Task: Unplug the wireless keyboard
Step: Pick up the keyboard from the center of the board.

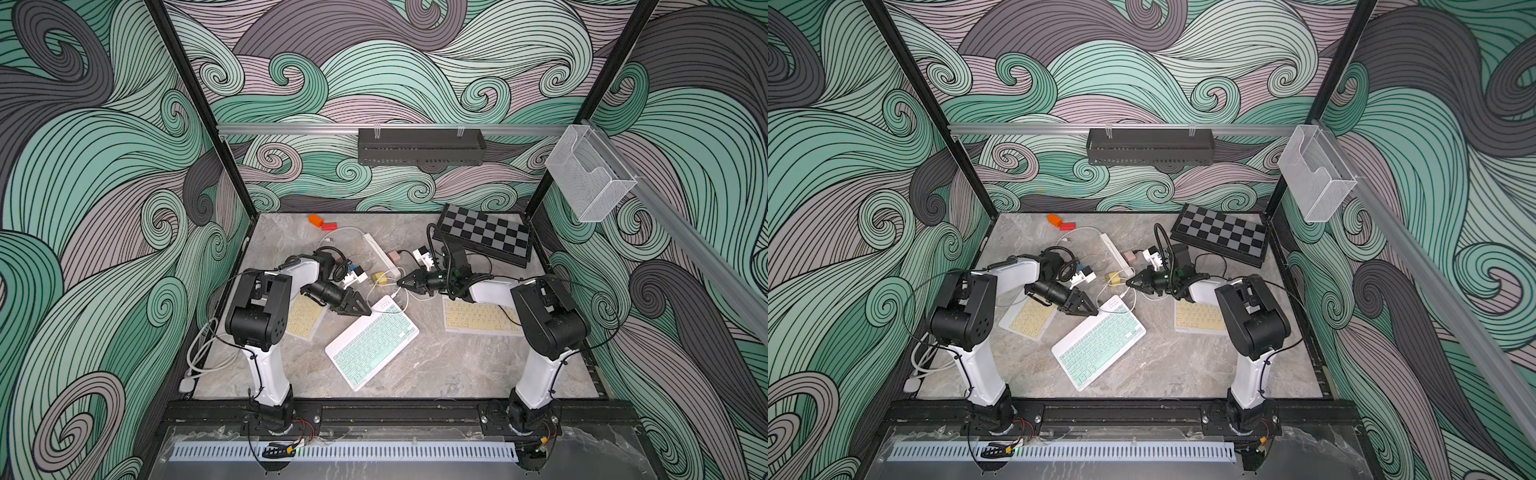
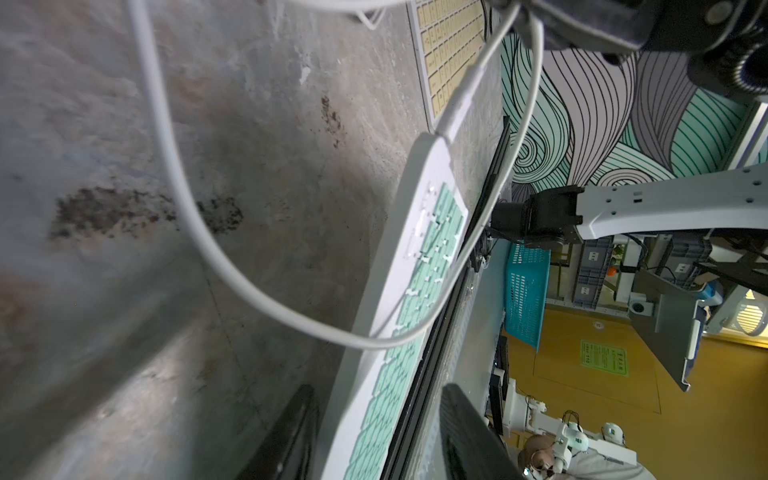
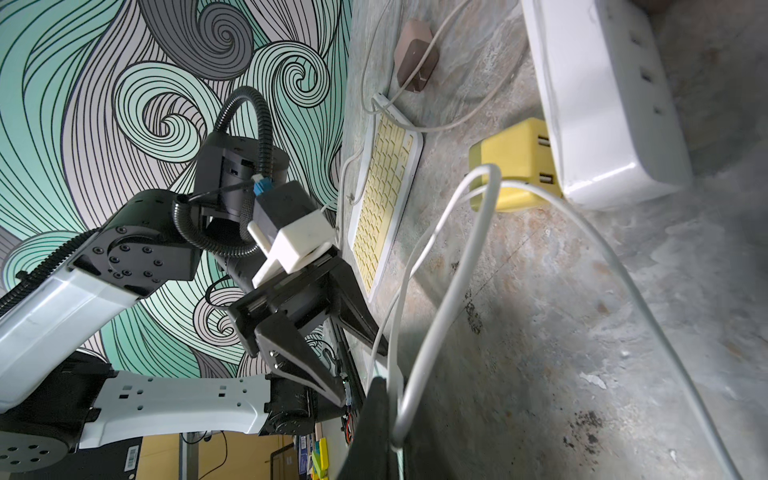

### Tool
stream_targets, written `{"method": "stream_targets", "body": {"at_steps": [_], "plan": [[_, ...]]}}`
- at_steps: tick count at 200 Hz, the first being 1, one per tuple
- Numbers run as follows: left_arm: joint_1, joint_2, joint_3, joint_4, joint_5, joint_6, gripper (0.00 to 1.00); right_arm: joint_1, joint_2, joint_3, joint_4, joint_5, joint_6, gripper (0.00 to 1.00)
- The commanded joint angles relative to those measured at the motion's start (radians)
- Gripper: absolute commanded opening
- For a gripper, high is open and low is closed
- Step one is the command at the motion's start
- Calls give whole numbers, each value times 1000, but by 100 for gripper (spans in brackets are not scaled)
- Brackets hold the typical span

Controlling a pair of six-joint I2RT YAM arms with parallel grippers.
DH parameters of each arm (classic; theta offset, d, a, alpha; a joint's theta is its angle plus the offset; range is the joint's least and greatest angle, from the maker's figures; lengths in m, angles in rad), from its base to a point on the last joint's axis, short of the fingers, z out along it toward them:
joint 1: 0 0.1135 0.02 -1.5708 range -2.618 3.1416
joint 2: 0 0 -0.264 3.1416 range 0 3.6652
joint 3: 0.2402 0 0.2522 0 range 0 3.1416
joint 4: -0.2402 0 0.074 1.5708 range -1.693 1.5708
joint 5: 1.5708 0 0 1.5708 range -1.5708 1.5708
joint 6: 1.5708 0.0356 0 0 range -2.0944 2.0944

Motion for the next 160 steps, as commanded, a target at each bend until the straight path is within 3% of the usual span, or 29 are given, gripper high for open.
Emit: {"method": "stream_targets", "body": {"at_steps": [1,56,96,128,160], "plan": [[-51,2,28,-28,64,17,49,-9,15,27,45,-9,18,8],[-87,-42,-10,73,14,-93,50,-18,25,28,47,-5,19,8],[-184,-38,-69,238,-69,-289,44,-17,40,37,56,-2,30,8],[-196,-91,-145,337,-171,-361,48,-17,39,40,54,-5,29,8],[-194,-134,-196,438,-161,-423,52,-17,37,50,54,-9,41,7]]}}
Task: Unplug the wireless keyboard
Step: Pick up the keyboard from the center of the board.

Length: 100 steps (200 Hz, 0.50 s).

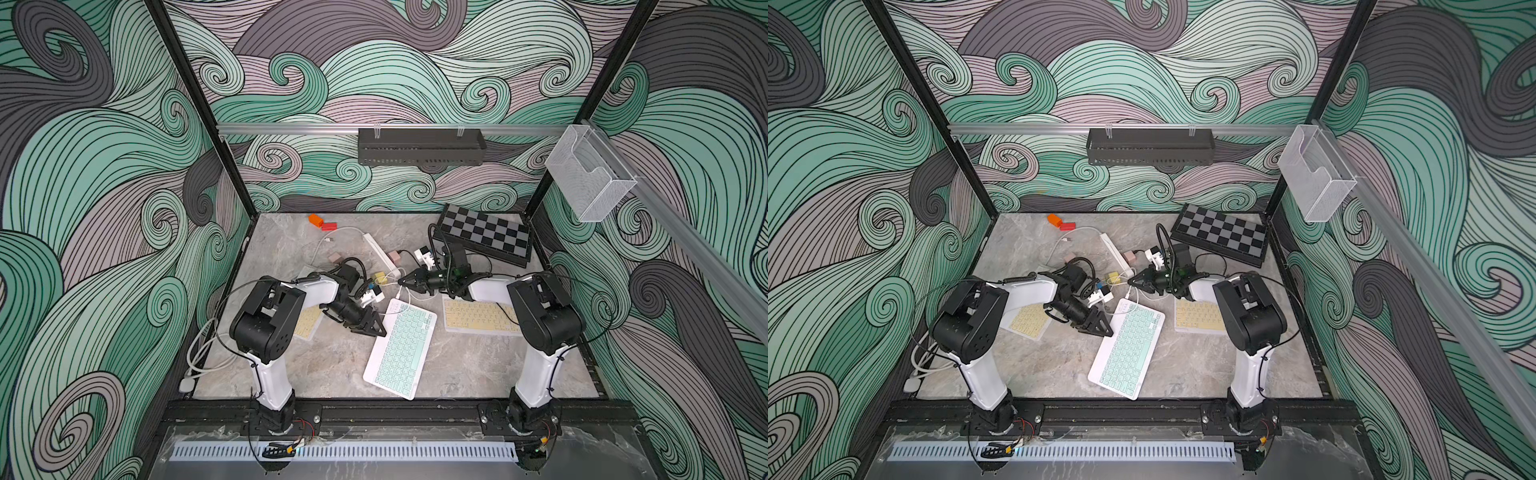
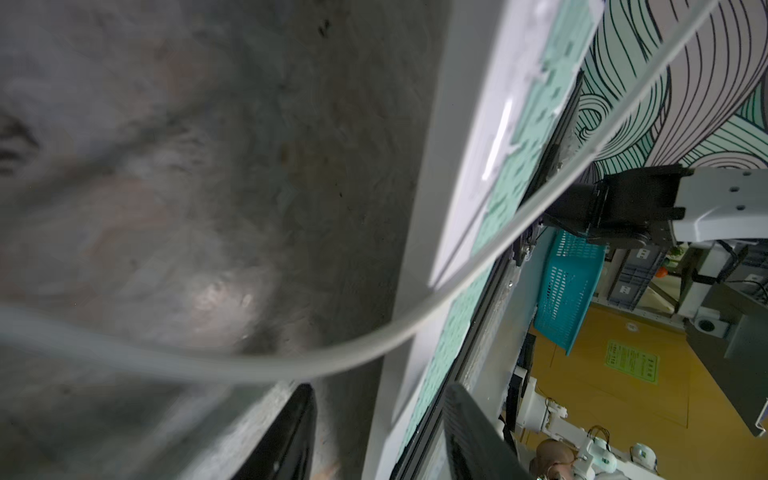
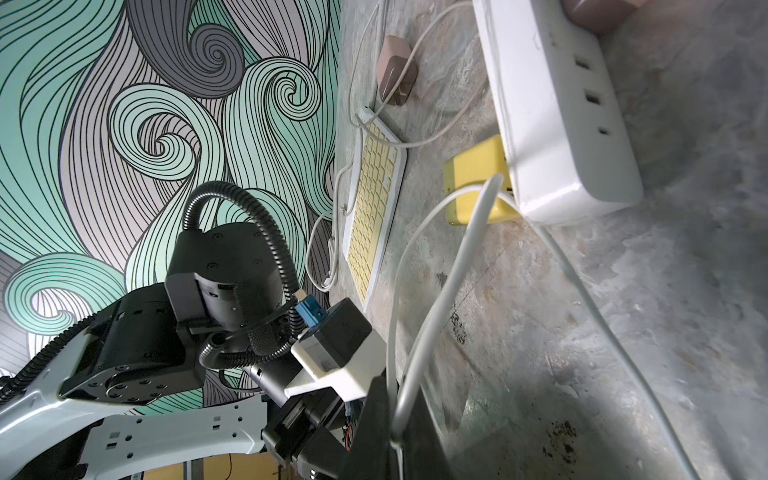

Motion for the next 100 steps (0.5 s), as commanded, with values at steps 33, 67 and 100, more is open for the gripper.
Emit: {"method": "stream_targets", "body": {"at_steps": [33,67,100], "plan": [[-13,-78,-117,330,58,-215,48,-3,-2,50,33,-13,18,7],[-35,-72,-189,534,108,-322,39,-3,11,59,33,-12,26,7],[-35,-81,-202,601,124,-349,23,-2,13,62,28,-12,22,8]]}}
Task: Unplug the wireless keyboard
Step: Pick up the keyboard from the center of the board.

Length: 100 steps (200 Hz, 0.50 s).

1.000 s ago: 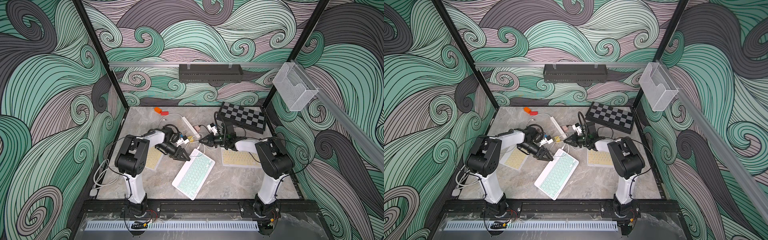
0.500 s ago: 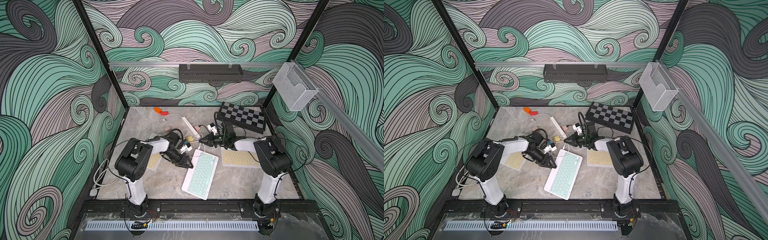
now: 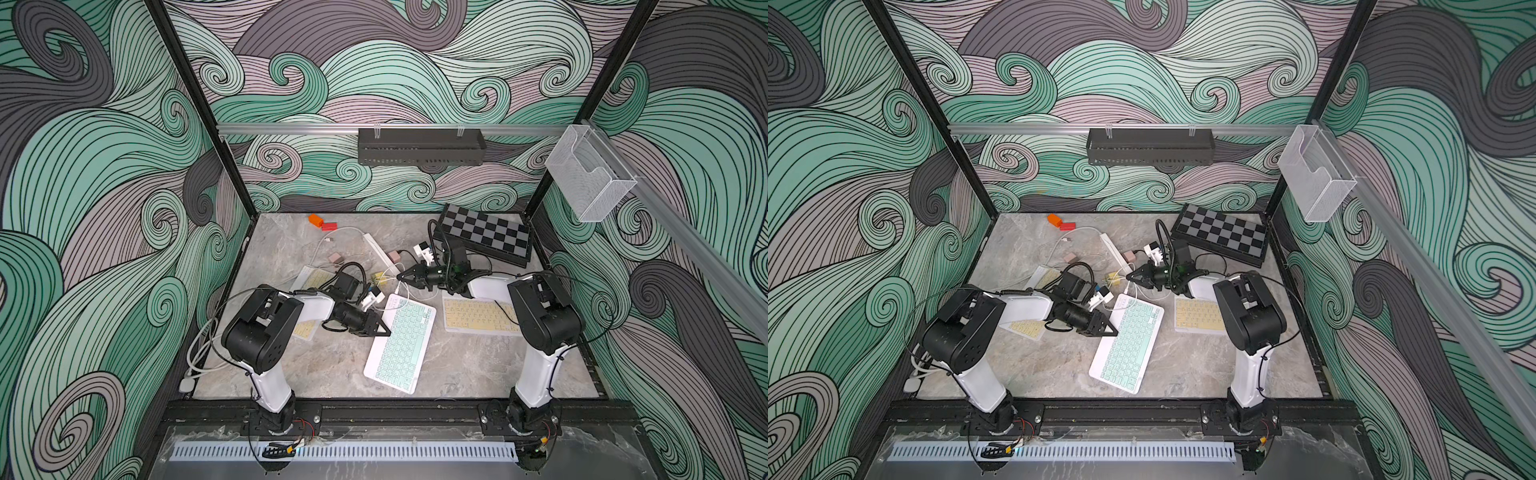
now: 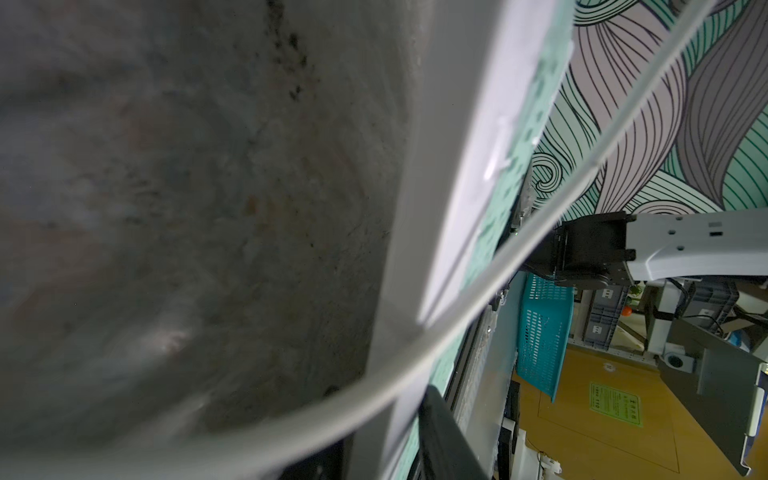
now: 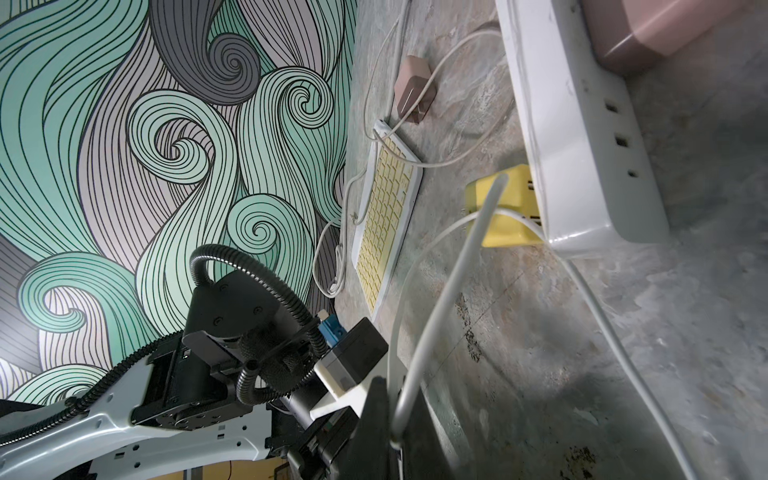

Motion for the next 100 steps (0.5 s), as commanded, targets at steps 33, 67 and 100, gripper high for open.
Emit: {"method": "stream_targets", "body": {"at_steps": [33,67,100], "plan": [[-4,-29,-4,149,48,-63,15,-3,9,23,20,-13,9,8],[-5,-42,-1,186,65,-103,3,-4,4,25,14,-13,8,11],[-5,-134,43,79,61,-121,0,-20,-39,21,-4,-26,10,48]]}}
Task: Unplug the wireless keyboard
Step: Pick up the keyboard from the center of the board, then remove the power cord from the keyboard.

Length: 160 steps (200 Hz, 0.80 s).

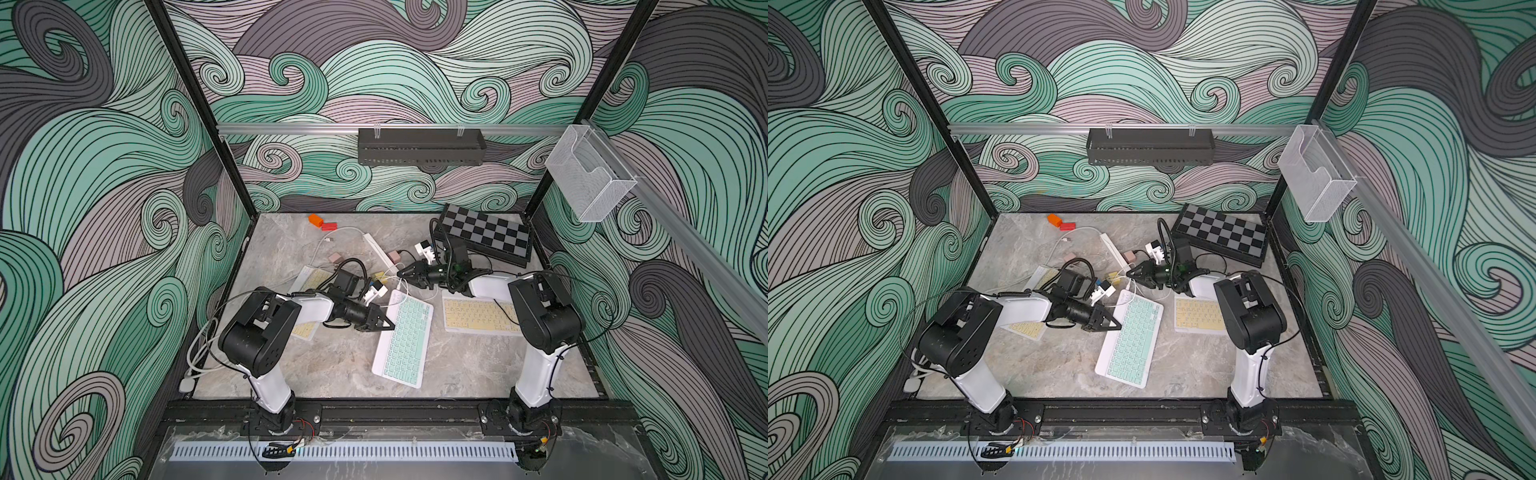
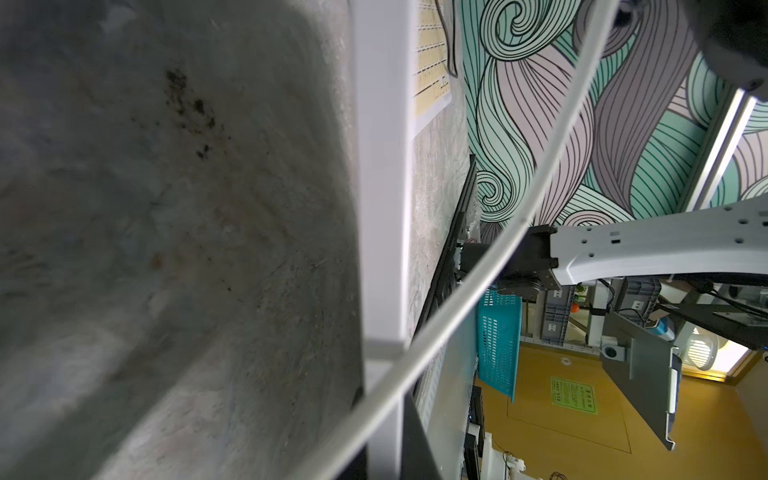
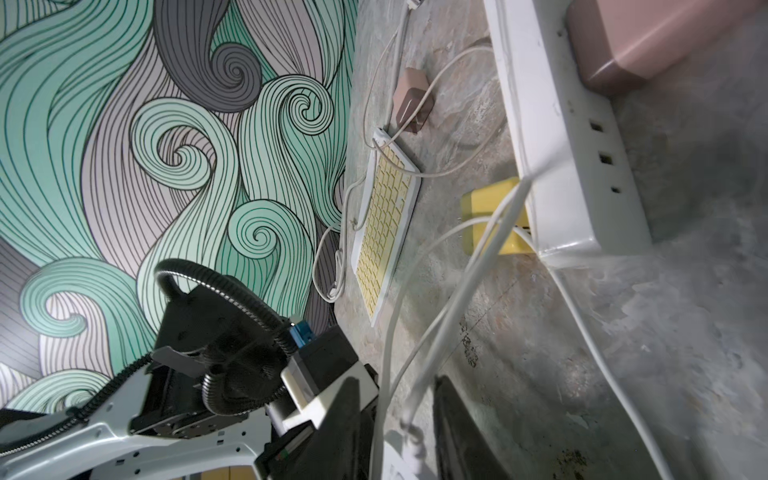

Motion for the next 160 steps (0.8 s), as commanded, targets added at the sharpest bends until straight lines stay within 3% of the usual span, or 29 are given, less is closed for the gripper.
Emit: {"method": "stream_targets", "body": {"at_steps": [1,18,32,72,118,143,160], "plan": [[0,-91,54,-51,-33,2,0,-11,-44,12,-4,-20,9,49],[0,-135,107,-201,-26,-14,0,-36,-92,1,-10,-16,18,61],[-2,-185,107,-198,2,-102,0,-56,-137,-7,-14,-14,27,65],[-5,-291,103,-150,56,-271,0,-91,-250,-18,-53,-30,-10,63],[-11,-392,142,-267,121,-125,0,-76,-296,-28,-44,-132,-139,58],[-9,-427,220,-495,124,35,0,-44,-322,7,-55,-161,-179,59],[-9,-443,251,-556,127,75,0,-20,-323,37,-40,-180,-173,57]]}}
